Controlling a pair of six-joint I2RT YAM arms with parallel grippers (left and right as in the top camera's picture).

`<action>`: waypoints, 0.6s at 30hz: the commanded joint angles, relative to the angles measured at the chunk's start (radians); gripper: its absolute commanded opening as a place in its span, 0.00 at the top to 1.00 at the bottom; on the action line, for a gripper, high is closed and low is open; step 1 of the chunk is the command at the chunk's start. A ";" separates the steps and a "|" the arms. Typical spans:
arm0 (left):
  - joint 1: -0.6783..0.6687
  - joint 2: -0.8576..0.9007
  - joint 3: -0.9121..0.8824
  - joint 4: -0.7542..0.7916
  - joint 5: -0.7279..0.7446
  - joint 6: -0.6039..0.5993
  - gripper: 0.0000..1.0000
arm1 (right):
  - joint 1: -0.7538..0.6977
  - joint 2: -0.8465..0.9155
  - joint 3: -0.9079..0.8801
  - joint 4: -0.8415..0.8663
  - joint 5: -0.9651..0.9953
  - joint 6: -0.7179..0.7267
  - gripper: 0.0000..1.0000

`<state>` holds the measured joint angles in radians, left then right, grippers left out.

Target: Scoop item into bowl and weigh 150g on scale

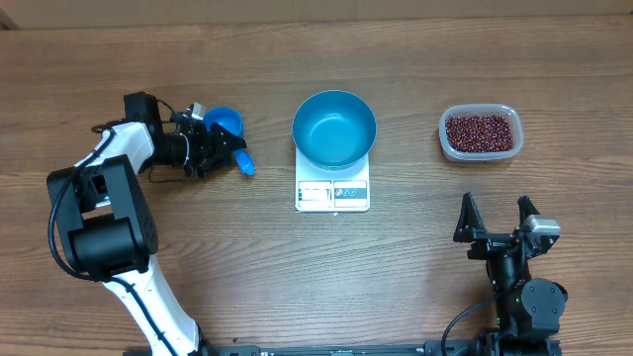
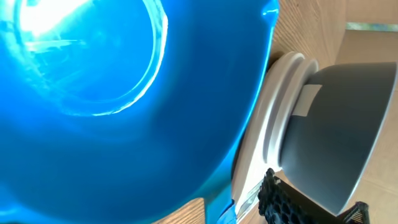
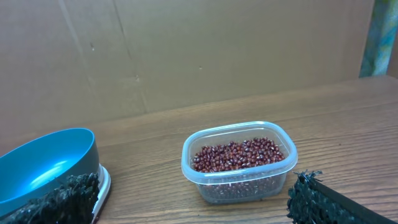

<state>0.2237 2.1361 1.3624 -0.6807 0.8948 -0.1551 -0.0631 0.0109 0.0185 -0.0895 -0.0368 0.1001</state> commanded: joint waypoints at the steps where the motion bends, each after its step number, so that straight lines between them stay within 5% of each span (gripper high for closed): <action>1: -0.002 0.005 -0.006 -0.006 -0.039 0.006 0.32 | 0.001 -0.006 -0.010 0.007 0.010 -0.003 0.00; 13: 0.021 0.005 -0.006 0.000 0.118 -0.010 0.48 | 0.001 -0.006 -0.010 0.007 0.010 -0.003 0.00; 18: 0.021 0.005 -0.006 -0.002 0.061 -0.010 0.51 | 0.001 -0.006 -0.010 0.007 0.010 -0.003 0.00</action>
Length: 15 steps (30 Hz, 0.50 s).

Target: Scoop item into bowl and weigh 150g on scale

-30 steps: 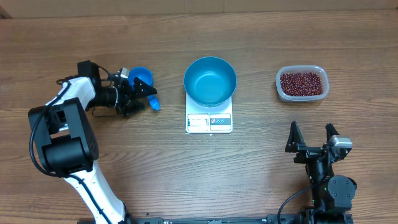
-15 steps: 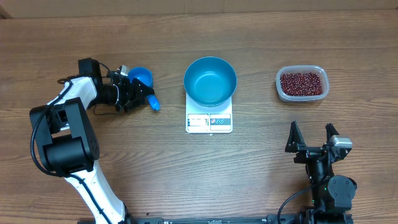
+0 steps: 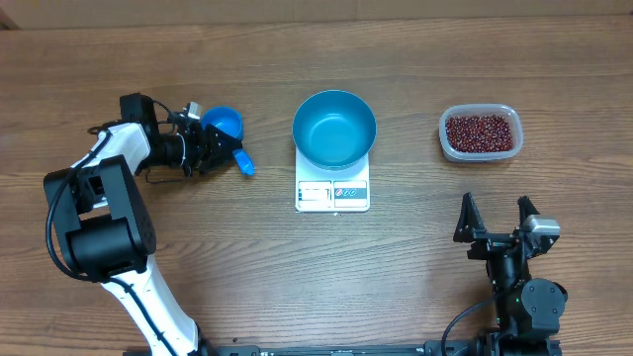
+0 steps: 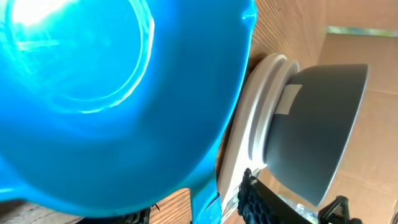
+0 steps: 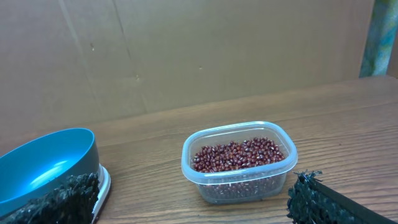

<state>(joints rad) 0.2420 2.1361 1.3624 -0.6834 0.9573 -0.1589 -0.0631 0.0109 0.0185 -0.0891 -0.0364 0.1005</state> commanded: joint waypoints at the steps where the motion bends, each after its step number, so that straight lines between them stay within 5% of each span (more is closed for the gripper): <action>1: 0.003 0.005 -0.006 0.001 -0.008 -0.006 0.51 | 0.001 -0.006 -0.010 0.006 0.010 -0.003 0.00; 15: -0.064 0.005 -0.006 0.060 -0.077 -0.067 0.54 | 0.001 -0.006 -0.010 0.006 0.010 -0.003 0.00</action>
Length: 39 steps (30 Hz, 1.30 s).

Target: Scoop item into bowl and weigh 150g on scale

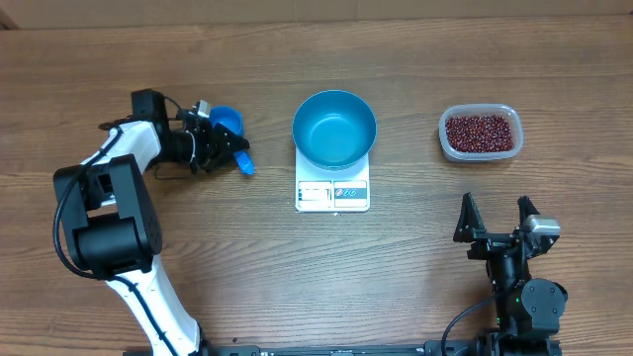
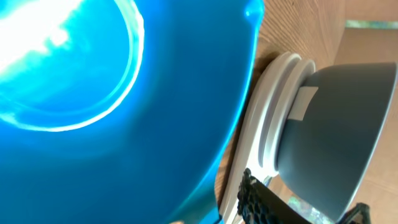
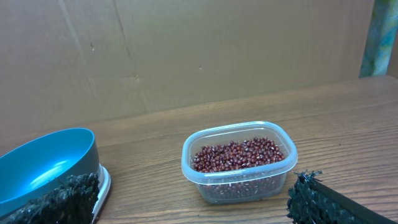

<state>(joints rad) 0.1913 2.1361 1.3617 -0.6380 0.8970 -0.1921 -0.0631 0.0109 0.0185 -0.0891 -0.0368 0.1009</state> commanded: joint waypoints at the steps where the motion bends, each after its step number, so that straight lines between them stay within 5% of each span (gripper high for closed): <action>1: -0.013 0.005 -0.005 0.016 -0.017 -0.034 0.55 | 0.001 -0.006 -0.010 0.006 0.010 -0.003 0.00; 17: -0.013 0.005 -0.005 0.010 -0.013 -0.033 0.75 | 0.001 -0.006 -0.010 0.006 0.010 -0.003 0.00; 32: 0.011 0.005 -0.005 -0.019 -0.013 -0.013 0.79 | 0.001 -0.006 -0.010 0.006 0.010 -0.003 0.00; 39: 0.040 0.005 -0.005 -0.015 -0.014 0.013 0.71 | 0.001 -0.006 -0.010 0.006 0.010 -0.003 0.00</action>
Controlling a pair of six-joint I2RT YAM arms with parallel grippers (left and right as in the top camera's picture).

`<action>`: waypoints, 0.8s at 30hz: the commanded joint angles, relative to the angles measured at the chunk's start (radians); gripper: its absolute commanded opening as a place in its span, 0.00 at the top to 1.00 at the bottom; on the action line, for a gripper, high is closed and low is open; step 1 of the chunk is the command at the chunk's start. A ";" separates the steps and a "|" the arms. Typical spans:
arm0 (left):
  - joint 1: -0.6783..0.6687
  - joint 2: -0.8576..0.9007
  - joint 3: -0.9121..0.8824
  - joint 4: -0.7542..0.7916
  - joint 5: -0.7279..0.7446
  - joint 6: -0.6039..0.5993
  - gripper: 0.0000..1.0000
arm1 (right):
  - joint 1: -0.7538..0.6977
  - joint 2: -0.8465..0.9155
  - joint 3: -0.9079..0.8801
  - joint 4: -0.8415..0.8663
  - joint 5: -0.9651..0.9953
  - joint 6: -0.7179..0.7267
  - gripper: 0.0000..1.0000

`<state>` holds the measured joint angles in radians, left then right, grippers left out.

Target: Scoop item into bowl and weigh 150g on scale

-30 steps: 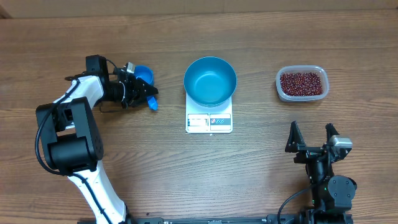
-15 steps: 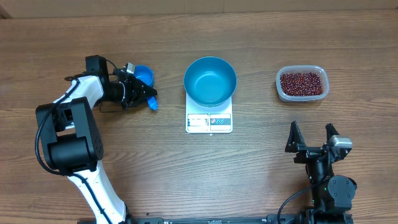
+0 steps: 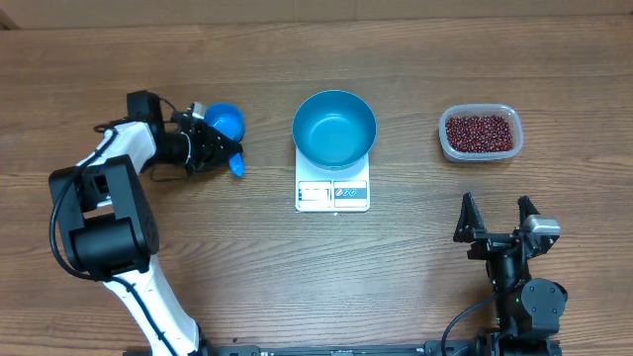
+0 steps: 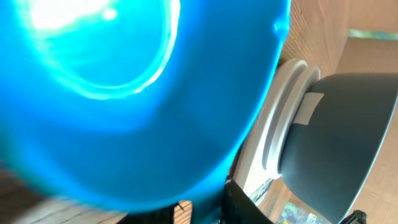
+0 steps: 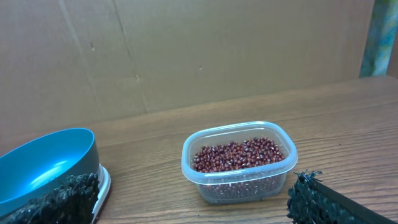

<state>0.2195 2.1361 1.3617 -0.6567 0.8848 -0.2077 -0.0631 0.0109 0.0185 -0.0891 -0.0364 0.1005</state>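
Observation:
A blue scoop [image 3: 226,121] lies left of the scale, its handle pointing toward the table's front. My left gripper [image 3: 212,150] is shut on that handle. In the left wrist view the scoop [image 4: 124,93] fills most of the frame and is blurred, with dark fingers [image 4: 239,205] at the handle. The blue bowl [image 3: 333,129] stands empty on the white scale [image 3: 332,193]. A clear tub of red beans [image 3: 481,133] sits at the right. My right gripper [image 3: 497,222] rests open near the front edge, facing the beans [image 5: 236,155].
A cardboard wall [image 5: 186,50] closes off the back of the wooden table [image 3: 396,277]. The left arm's base [image 3: 104,232] stands at the front left. The scale's display [image 3: 331,195] faces the front.
The scoop has turned in my left gripper: its handle now points more straight toward the front, and the cup sits slightly further right. The right arm, bowl and beans are unchanged.
My left gripper was at the blue scoop left of the scale at every moment. It shifted a little left, then right, with the scoop staying in the same spot on the table. Now the scoop is turned slightly. The right gripper stayed open and still throughout.

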 commanded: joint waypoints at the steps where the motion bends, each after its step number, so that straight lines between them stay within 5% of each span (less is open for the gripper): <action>1: 0.011 0.005 -0.005 0.004 -0.003 0.037 0.70 | 0.001 -0.006 -0.010 0.006 0.010 -0.003 0.00; 24: 0.011 0.005 -0.005 0.013 0.032 0.051 0.87 | 0.001 -0.006 -0.010 0.006 0.010 -0.003 0.00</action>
<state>0.2310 2.1361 1.3617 -0.6453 0.8989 -0.1768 -0.0631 0.0109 0.0185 -0.0895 -0.0364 0.1001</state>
